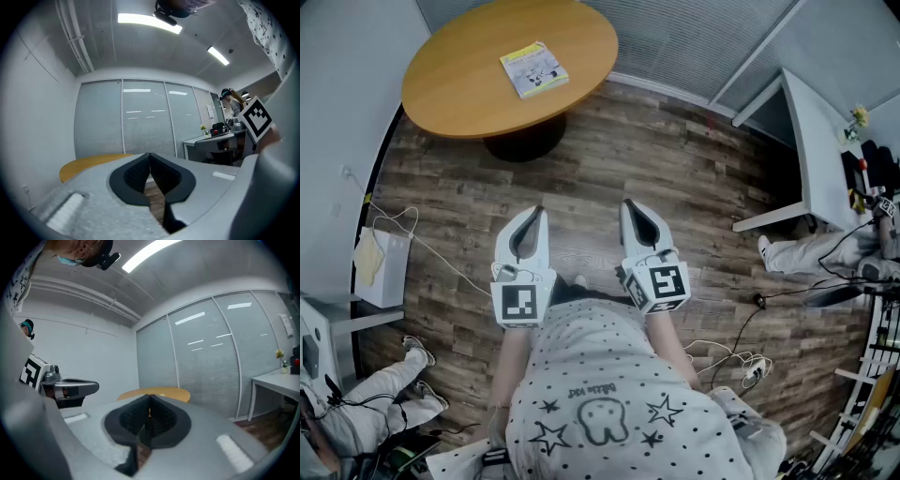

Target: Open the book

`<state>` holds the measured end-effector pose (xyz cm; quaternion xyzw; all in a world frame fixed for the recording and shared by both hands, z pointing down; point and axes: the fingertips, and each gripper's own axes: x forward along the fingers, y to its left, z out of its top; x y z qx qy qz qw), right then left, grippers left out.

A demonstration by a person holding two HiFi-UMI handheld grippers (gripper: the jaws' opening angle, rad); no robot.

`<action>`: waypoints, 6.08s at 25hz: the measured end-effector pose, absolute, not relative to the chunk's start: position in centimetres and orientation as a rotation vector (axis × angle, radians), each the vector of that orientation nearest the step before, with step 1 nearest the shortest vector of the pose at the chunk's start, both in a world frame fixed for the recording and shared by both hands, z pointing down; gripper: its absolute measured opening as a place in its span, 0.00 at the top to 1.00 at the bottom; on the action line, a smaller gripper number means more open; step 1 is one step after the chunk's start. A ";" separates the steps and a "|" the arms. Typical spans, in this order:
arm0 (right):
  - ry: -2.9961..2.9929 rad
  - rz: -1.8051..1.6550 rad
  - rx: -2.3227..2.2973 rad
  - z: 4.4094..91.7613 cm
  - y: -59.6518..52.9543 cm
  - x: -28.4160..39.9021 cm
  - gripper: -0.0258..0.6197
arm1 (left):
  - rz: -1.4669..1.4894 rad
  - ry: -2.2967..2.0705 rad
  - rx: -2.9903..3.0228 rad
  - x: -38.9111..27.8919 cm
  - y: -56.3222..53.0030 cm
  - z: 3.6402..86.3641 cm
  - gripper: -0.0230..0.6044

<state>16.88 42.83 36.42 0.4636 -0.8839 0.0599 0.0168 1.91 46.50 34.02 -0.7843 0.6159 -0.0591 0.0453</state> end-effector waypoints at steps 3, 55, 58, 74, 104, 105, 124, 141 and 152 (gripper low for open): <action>-2.751 0.180 1.437 36.1 42.9 17.3 0.95 | -0.179 1.880 -2.394 2.4 46.4 33.8 0.95; -2.715 0.195 1.364 35.4 20.5 10.4 0.95 | -0.113 1.873 -2.622 -5.1 21.2 35.2 0.95; -2.705 0.195 1.381 35.5 19.2 10.3 0.95 | -0.110 1.878 -2.626 -5.8 19.9 35.2 0.95; -2.718 0.183 1.373 35.6 14.4 5.5 0.95 | -0.072 1.989 -2.585 -11.5 16.9 36.5 0.95; -2.854 0.170 0.925 36.5 -9.3 3.8 0.95 | -0.068 2.339 -2.303 -11.9 -0.9 37.1 0.95; -2.855 0.172 0.911 36.6 -9.8 3.8 0.95 | -0.066 2.346 -2.296 -11.8 -1.3 37.2 0.95; -2.913 0.196 0.764 38.0 -16.6 5.6 0.95 | -0.104 2.496 -2.077 -10.7 -5.1 37.3 0.95; -2.875 0.182 0.818 38.5 -18.5 7.2 0.95 | -0.091 2.514 -2.043 -10.9 -6.1 36.9 0.95; -2.861 0.172 0.847 38.2 -17.9 6.9 0.95 | -0.099 2.518 -2.018 -12.4 -4.9 36.8 0.95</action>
